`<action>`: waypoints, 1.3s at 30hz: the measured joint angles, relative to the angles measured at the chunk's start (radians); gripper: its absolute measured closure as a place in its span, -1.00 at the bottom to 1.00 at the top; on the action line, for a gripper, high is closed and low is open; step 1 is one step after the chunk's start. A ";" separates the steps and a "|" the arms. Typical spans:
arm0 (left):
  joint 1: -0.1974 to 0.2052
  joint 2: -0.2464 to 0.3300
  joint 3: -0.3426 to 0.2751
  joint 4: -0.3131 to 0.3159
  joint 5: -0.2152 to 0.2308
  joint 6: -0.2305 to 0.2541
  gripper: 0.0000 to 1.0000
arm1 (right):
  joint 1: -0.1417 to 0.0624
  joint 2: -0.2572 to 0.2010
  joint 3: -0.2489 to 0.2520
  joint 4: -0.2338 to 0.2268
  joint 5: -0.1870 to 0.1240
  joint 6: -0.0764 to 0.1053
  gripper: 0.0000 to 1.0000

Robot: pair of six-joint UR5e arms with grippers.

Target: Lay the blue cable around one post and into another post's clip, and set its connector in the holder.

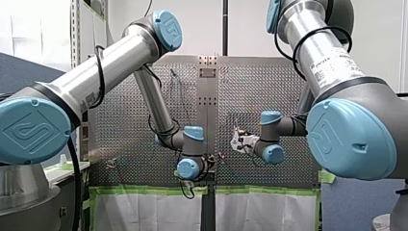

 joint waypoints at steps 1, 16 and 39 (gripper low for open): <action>0.000 0.000 0.000 0.008 0.002 0.007 0.98 | -0.001 0.000 0.000 0.002 0.004 0.002 1.00; -0.006 -0.018 0.025 0.138 0.031 0.136 0.98 | -0.045 0.044 -0.006 -0.011 0.061 0.018 1.00; 0.001 -0.152 0.142 0.152 -0.030 0.341 0.98 | -0.099 0.197 -0.088 -0.014 0.046 0.016 1.00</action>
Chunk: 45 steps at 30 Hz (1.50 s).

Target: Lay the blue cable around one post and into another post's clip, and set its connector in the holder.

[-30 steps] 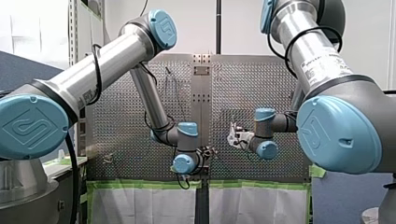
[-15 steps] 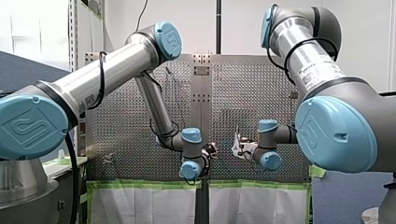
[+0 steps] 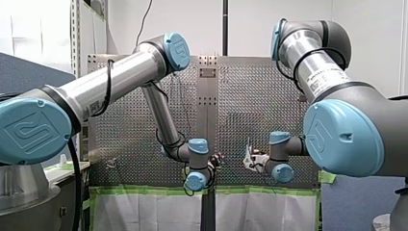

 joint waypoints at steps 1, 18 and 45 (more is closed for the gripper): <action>-0.001 0.000 0.000 -0.002 -0.005 0.008 0.98 | -0.004 0.001 -0.004 0.001 -0.004 -0.001 1.00; -0.042 0.000 0.050 -0.087 -0.107 0.156 0.98 | -0.021 0.005 -0.047 0.031 -0.051 -0.007 1.00; -0.054 -0.005 0.144 -0.204 -0.218 0.358 0.98 | -0.042 0.075 -0.120 0.084 -0.056 -0.026 1.00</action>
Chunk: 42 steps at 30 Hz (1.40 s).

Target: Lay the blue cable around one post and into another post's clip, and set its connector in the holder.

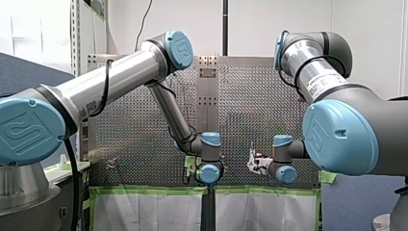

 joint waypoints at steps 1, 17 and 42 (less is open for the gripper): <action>0.002 -0.002 0.006 -0.005 0.000 0.001 0.98 | 0.000 0.000 -0.003 0.002 0.000 -0.001 1.00; 0.043 -0.025 0.055 -0.045 0.007 -0.025 0.98 | 0.000 0.003 -0.014 0.005 -0.011 0.000 1.00; 0.075 -0.088 0.162 -0.133 0.036 -0.049 0.98 | 0.000 0.006 -0.048 0.043 -0.010 -0.001 1.00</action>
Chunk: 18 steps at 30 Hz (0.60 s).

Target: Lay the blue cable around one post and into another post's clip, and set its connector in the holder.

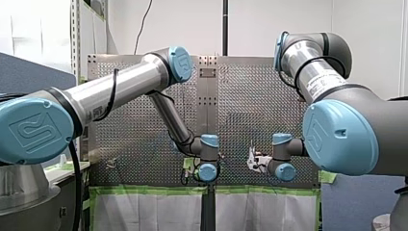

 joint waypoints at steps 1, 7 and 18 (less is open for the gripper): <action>0.000 -0.001 0.004 -0.002 0.001 -0.002 0.98 | 0.000 0.000 -0.002 0.003 0.000 0.000 1.00; 0.007 -0.002 0.030 -0.011 0.012 -0.024 0.98 | -0.004 0.001 -0.010 0.005 0.000 0.004 1.00; 0.027 -0.003 0.037 -0.022 0.027 -0.034 0.98 | -0.017 0.002 -0.040 0.019 0.000 0.006 1.00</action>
